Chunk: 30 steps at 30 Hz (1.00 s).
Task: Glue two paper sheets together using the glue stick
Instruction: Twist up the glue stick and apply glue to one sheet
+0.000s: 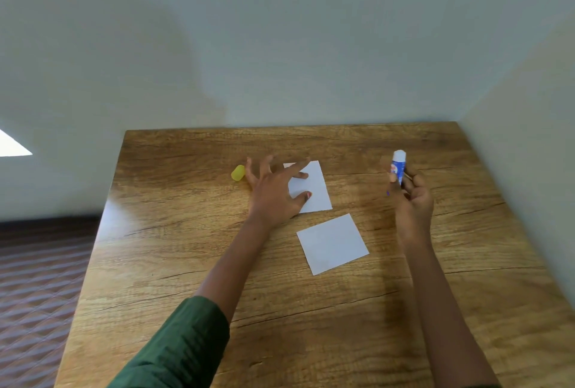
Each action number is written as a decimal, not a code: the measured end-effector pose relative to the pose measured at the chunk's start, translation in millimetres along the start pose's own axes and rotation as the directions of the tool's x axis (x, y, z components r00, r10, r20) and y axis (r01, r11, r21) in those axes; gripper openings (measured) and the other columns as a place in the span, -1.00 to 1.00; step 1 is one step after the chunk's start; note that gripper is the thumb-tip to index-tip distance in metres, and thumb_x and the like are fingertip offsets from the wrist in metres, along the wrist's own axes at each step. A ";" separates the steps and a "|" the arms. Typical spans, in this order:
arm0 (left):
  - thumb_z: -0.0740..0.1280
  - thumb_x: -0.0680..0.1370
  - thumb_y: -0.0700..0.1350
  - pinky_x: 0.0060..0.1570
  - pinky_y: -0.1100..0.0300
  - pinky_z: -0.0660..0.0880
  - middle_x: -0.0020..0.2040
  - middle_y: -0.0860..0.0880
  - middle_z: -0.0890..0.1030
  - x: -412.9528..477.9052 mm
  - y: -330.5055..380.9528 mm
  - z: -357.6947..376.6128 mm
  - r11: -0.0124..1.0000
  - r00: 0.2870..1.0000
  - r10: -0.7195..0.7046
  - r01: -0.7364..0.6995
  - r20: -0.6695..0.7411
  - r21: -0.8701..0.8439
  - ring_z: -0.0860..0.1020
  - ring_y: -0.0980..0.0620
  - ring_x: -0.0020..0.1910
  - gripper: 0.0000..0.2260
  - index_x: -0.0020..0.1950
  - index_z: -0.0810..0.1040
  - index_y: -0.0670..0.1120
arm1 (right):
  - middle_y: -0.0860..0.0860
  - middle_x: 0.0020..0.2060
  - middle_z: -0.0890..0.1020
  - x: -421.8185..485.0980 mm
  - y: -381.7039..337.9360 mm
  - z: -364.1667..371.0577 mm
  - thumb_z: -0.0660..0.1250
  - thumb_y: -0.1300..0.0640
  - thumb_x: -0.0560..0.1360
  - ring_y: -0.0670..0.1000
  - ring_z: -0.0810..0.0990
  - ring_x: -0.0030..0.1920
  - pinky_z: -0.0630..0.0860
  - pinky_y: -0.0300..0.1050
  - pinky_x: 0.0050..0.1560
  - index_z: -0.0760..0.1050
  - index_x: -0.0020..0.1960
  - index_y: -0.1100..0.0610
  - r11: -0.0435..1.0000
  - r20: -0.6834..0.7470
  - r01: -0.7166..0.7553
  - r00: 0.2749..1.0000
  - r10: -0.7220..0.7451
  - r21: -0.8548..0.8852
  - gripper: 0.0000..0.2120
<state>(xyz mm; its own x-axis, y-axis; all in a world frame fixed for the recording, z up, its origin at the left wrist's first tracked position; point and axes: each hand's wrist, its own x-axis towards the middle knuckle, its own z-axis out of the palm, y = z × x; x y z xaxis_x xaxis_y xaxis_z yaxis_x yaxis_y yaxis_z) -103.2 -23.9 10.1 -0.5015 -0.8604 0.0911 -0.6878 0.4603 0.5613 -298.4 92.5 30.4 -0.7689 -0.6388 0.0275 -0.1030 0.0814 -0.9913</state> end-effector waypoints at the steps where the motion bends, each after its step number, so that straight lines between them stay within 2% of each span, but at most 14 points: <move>1: 0.36 0.44 0.14 0.37 -0.13 -0.37 0.14 0.26 0.58 0.3 -0.6 0.4 1.000 1.000 0.012 -0.012 0.008 0.002 0.06 0.00 0.47 -0.43 0.42 0.25 0.25 | 0.01 0.10 0.64 4.9 2.1 -4.5 0.34 0.02 0.50 -0.12 0.60 0.00 0.48 -0.29 -0.01 0.45 0.26 0.05 0.998 0.009 0.010 1.000 -0.010 -0.060 -0.66; 4: 0.33 0.47 0.09 0.34 -0.10 -0.40 0.15 0.30 0.57 1.6 -2.8 1.4 0.999 0.998 0.047 -0.047 0.037 0.007 0.03 0.01 0.47 -0.40 0.45 0.16 0.26 | -0.01 0.07 0.65 17.5 2.7 -13.1 0.38 0.04 0.48 -0.04 0.60 0.03 0.48 -0.15 0.07 0.46 0.19 -0.01 0.992 0.012 0.016 1.000 -0.015 -0.125 -0.70; 7: 0.31 0.48 -0.01 0.37 -0.13 -0.35 0.18 0.32 0.54 2.7 -4.8 1.7 0.998 0.996 0.068 -0.067 0.059 -0.015 0.01 0.01 0.48 -0.38 0.47 0.12 0.24 | 0.01 0.00 0.63 28.3 -1.3 -13.3 0.41 0.18 0.46 -0.05 0.60 -0.02 0.47 -0.27 -0.02 0.47 0.09 0.05 0.983 0.001 0.055 0.998 -0.056 -0.173 -0.76; 10: 0.28 0.47 -0.12 0.38 -0.15 -0.31 0.18 0.36 0.52 3.5 -7.1 2.6 0.996 0.994 0.078 -0.075 0.075 -0.047 0.01 0.00 0.49 -0.37 0.47 0.15 0.22 | 0.00 -0.03 0.60 38.5 -0.2 -8.5 0.41 0.25 0.44 -0.02 0.58 0.01 0.45 -0.22 0.02 0.52 0.13 0.17 0.959 0.011 0.087 0.996 -0.087 -0.269 -0.73; 14: 0.24 0.43 -0.23 0.38 -0.12 -0.32 0.09 0.53 0.32 3.9 -10.2 3.7 0.992 0.993 0.090 -0.082 0.080 -0.094 0.01 0.00 0.49 -0.36 0.46 0.23 0.19 | 0.02 0.01 0.58 45.3 3.2 -0.2 0.39 0.26 0.46 -0.03 0.55 0.04 0.43 -0.16 0.08 0.50 0.19 0.24 0.943 0.039 0.095 0.995 -0.087 -0.319 -0.69; 18: 0.18 0.40 -0.25 0.38 -0.15 -0.29 0.13 0.38 0.52 3.9 -13.3 5.7 0.989 0.991 0.108 -0.098 0.083 -0.113 0.03 0.00 0.48 -0.32 0.47 0.20 0.19 | 0.08 0.04 0.60 45.8 5.8 4.5 0.38 0.25 0.47 -0.03 0.53 0.03 0.42 -0.15 0.06 0.50 0.20 0.25 0.915 0.079 0.133 0.991 -0.111 -0.381 -0.69; 24: 0.18 0.43 -0.29 0.38 -0.12 -0.29 0.06 0.47 0.42 4.1 -13.9 6.6 0.990 0.990 0.113 -0.106 0.081 -0.094 0.04 0.01 0.48 -0.33 0.46 0.20 0.22 | 0.11 0.06 0.61 47.5 6.8 5.4 0.37 0.25 0.48 -0.05 0.51 0.03 0.42 -0.14 0.07 0.48 0.22 0.25 0.890 0.121 0.154 0.986 -0.112 -0.430 -0.68; 30: 0.16 0.48 -0.32 0.38 -0.11 -0.28 0.13 0.37 0.54 2.7 -11.3 4.3 0.989 0.990 0.117 -0.110 0.072 -0.103 0.05 0.01 0.48 -0.34 0.45 0.19 0.25 | 0.20 0.11 0.63 52.1 10.1 3.3 0.40 0.25 0.45 0.11 0.60 0.11 0.44 -0.15 0.07 0.47 0.25 0.27 0.855 0.171 0.164 0.981 -0.089 -0.493 -0.62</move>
<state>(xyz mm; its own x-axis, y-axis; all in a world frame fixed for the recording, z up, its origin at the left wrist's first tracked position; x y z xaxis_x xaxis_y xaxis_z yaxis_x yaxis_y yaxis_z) -99.0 -30.5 0.4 -0.6152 -0.7824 0.0968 -0.5711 0.5270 0.6294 -337.4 57.6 21.4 -0.6370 -0.7652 0.0933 -0.5250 0.3420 -0.7793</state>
